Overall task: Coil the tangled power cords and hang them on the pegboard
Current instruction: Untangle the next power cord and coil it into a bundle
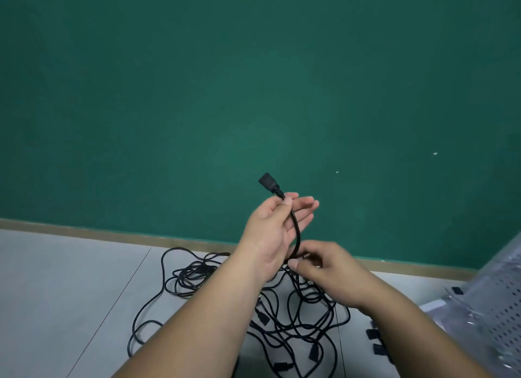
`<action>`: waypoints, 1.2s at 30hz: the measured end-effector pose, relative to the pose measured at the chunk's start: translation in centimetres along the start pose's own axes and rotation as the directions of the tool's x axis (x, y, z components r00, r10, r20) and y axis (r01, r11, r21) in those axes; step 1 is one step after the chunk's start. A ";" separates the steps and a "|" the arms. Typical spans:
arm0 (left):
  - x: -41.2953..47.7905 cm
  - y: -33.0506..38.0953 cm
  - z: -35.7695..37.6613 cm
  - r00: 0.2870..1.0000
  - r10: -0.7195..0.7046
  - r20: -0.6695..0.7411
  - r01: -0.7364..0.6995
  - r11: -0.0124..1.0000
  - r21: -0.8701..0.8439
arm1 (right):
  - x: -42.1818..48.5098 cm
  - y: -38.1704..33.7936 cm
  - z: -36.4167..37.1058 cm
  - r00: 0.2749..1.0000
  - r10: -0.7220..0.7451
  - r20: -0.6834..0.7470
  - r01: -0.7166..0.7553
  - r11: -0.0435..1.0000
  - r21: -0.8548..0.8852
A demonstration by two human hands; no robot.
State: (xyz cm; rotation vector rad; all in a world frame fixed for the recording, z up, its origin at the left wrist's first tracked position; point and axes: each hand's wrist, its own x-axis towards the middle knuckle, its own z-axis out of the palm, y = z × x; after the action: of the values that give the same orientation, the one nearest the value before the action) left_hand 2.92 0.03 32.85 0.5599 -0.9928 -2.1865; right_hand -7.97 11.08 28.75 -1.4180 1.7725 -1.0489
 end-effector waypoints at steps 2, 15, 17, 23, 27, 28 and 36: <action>0.5 -0.2 -0.4 1.000 0.026 0.005 -0.027 0.990 0.140 | 0.6 0.2 -0.1 0.999 0.006 -0.050 -0.007 1.000 -0.009; 4.1 -2.1 -3.3 0.906 0.274 0.322 -0.374 0.168 0.912 | 2.6 0.4 -4.3 0.837 -0.190 -0.514 0.069 0.967 -0.246; 4.3 -3.0 -3.2 0.937 0.174 0.302 -0.347 0.374 0.860 | 2.9 0.3 -4.8 0.796 -0.197 -0.572 0.111 0.977 -0.181; 3.9 -4.0 -2.1 0.949 0.017 0.316 -0.246 0.665 0.705 | 3.5 -0.1 -5.6 0.716 -0.171 -0.676 0.189 0.981 -0.048; 3.6 -4.3 -2.0 0.933 -0.031 0.359 -0.272 0.592 0.759 | 3.7 0.1 -5.6 0.713 -0.214 -0.668 0.171 0.977 -0.131; 3.5 -4.2 -2.1 0.928 -0.044 0.369 -0.281 0.568 0.774 | 3.6 0.1 -5.6 0.707 -0.228 -0.669 0.166 0.974 -0.156; 2.8 -3.9 -1.9 0.908 -0.163 0.385 -0.223 0.591 0.776 | 3.5 -0.3 -5.7 0.667 -0.335 -0.665 0.163 0.937 -0.309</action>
State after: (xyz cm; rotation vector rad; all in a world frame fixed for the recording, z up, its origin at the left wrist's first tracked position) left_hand 0.59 -1.00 28.32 0.4383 -2.2792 -1.7282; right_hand -13.46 8.80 31.80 -1.5409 2.3358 -1.7827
